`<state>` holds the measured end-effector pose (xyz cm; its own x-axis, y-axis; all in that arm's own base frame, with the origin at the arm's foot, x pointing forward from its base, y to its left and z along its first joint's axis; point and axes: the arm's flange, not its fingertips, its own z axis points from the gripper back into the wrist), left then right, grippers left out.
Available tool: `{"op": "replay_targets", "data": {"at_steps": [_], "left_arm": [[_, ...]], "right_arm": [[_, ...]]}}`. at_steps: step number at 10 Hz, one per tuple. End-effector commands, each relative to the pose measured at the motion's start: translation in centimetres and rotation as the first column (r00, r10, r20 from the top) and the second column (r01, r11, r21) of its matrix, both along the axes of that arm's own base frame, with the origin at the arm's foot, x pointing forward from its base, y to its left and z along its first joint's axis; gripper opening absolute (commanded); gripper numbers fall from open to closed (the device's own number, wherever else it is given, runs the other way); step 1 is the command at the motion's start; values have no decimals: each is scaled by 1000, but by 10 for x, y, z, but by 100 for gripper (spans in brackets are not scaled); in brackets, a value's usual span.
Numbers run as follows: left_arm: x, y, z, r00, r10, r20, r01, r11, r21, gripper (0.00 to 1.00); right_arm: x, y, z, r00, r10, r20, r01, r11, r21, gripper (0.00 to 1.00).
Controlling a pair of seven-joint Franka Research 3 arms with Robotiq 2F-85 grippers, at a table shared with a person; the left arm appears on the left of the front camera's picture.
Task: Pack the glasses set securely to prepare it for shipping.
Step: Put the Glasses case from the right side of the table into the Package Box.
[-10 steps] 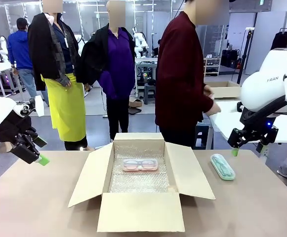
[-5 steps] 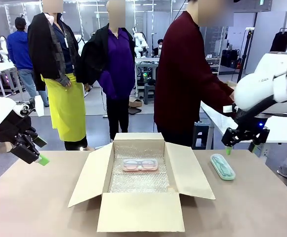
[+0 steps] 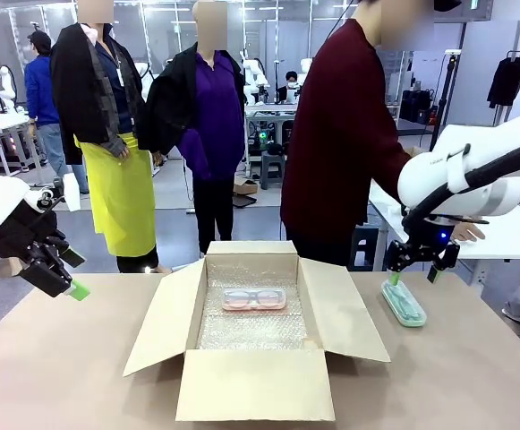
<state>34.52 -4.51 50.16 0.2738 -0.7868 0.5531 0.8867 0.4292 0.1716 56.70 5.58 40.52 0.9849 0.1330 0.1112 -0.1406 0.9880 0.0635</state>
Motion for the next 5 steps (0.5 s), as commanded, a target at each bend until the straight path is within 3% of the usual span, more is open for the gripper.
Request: {"op": "replay_targets", "data": {"at_steps": [1, 5], "left_arm": [[0, 3, 0, 1000, -19, 6, 19, 1000, -7, 100], [0, 3, 0, 1000, -19, 6, 19, 1000, -7, 100]], "right_arm": [[17, 0, -13, 999, -46, 19, 46, 998, -44, 100], [45, -9, -51, 999, -35, -4, 35, 999, -22, 100]]}}
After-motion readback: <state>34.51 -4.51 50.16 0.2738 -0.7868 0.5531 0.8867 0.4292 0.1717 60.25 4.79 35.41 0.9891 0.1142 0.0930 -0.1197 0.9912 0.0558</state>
